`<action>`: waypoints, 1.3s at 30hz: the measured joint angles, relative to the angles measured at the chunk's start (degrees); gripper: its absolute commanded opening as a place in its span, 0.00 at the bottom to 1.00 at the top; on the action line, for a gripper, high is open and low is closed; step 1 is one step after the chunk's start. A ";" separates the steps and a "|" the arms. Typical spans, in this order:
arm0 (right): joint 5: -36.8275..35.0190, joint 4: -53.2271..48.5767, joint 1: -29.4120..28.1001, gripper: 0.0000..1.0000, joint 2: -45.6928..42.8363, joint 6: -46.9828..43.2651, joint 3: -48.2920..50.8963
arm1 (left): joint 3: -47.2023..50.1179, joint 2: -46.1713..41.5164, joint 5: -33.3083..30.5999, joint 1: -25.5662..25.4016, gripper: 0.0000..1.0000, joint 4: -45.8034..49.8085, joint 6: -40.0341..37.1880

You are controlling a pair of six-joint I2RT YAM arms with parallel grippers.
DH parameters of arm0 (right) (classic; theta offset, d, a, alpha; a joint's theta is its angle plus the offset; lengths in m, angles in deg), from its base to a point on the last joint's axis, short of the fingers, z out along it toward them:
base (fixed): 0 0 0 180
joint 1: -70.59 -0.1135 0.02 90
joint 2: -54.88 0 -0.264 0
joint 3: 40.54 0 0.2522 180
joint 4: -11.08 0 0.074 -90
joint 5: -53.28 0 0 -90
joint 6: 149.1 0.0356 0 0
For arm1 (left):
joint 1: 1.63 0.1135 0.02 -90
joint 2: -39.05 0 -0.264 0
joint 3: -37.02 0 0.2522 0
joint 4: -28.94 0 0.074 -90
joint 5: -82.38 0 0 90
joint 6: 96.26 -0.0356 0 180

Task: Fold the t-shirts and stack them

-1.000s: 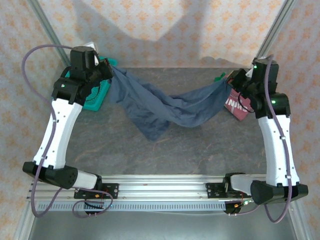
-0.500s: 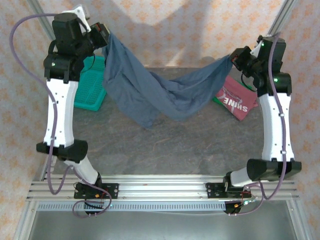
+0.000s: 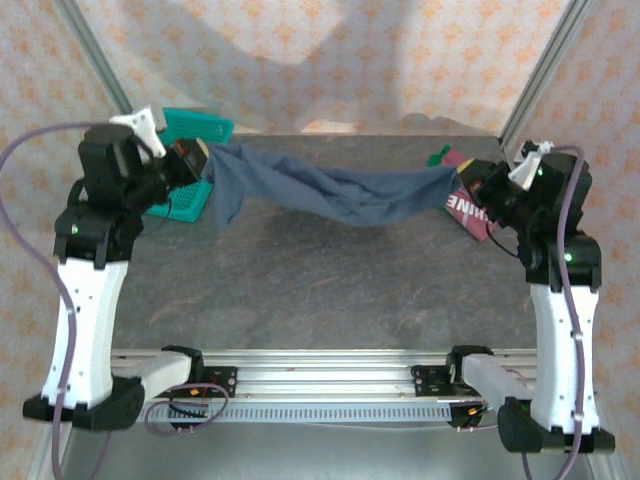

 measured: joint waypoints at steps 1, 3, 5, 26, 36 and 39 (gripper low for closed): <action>0.15 -0.57 0.00 0.00 -0.72 0.20 0.39 | 2.54 -1.62 0.00 0.00 0.00 -0.26 0.46; 0.15 -1.25 0.00 0.00 -1.51 0.20 0.87 | 6.10 -3.28 -0.07 0.00 0.00 -0.26 0.85; 0.15 -0.90 0.00 0.00 -1.27 0.15 1.88 | 8.26 -2.80 -0.22 0.00 0.00 -0.42 0.83; -3.26 16.92 0.07 0.41 42.42 -5.81 4.81 | 11.47 35.91 -7.08 0.07 0.60 -9.22 -7.02; -6.10 15.21 0.04 0.80 32.15 -10.58 8.79 | 10.75 25.33 -12.28 1.03 0.77 -3.43 -3.41; -6.10 10.82 -0.20 0.82 19.39 -11.41 15.61 | 18.36 12.79 -11.65 1.03 0.76 -1.99 -2.25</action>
